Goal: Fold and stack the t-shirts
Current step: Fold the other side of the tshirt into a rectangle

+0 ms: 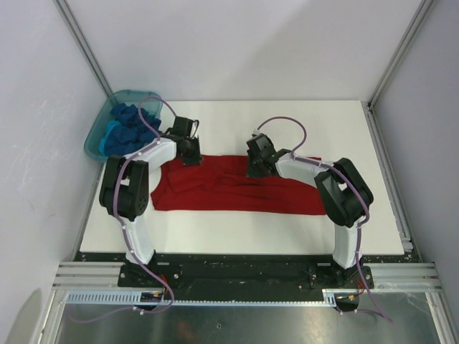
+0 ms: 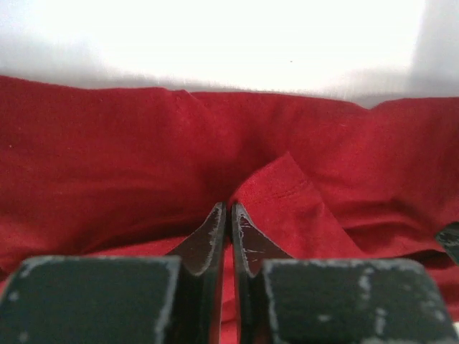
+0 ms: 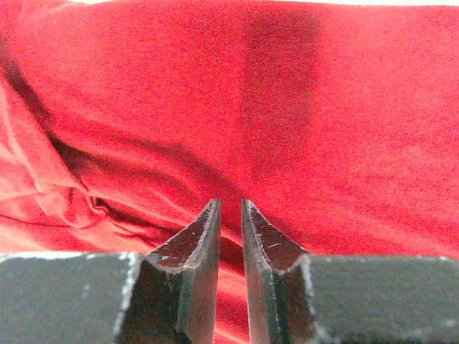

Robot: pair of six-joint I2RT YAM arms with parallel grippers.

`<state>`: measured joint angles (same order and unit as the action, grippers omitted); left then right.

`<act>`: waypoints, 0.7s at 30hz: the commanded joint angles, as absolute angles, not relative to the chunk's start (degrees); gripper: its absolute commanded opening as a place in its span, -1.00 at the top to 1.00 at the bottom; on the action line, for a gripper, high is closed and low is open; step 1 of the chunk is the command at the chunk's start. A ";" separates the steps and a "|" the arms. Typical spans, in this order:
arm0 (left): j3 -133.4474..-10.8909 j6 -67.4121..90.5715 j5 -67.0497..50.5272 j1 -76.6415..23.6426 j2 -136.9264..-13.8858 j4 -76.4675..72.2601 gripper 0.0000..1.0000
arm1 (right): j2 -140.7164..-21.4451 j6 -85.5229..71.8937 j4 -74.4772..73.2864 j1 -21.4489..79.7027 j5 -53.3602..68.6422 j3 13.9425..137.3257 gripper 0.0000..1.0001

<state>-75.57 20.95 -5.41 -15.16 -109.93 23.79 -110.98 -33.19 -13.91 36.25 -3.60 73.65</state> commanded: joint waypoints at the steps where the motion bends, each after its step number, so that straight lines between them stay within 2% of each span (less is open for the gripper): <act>1: -74.11 20.25 -7.93 -15.76 -103.19 23.94 0.87 | -109.09 -33.12 -12.25 36.06 -3.52 75.85 0.56; 5: -70.90 21.02 -9.49 -16.53 -98.92 24.02 0.99 | -109.18 -33.14 -12.09 36.01 -3.39 76.17 0.56; 16: -56.88 24.94 -11.36 -23.85 -89.54 23.82 0.99 | -110.46 -32.98 -12.39 36.07 -2.73 79.27 0.55; 19: -53.62 25.71 -11.08 -25.39 -88.84 23.37 0.88 | -110.68 -32.71 -12.21 36.41 -2.21 79.78 0.55; 21: -52.54 25.59 -11.03 -25.73 -88.26 23.07 0.66 | -110.84 -32.41 -12.06 36.77 -1.67 79.97 0.55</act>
